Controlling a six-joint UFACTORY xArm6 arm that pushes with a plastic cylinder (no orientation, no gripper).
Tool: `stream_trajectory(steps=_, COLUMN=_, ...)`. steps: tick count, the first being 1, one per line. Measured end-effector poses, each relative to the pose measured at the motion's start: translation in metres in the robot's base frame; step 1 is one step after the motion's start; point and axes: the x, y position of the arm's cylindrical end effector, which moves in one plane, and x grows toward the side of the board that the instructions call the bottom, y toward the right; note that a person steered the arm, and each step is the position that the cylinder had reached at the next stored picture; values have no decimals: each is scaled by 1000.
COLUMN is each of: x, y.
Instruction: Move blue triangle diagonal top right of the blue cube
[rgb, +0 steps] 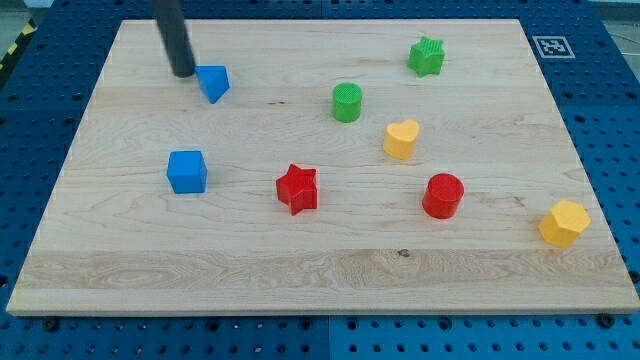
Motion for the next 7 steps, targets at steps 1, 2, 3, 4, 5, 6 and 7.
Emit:
stream_trajectory(steps=1, x=6, y=-8)
stream_trajectory(steps=2, x=17, y=4)
stream_trajectory(steps=3, x=21, y=8)
stream_trajectory(steps=4, x=21, y=19)
stream_trajectory(steps=5, x=21, y=23)
stream_trajectory(steps=6, x=22, y=38)
stream_trajectory(steps=7, x=26, y=58)
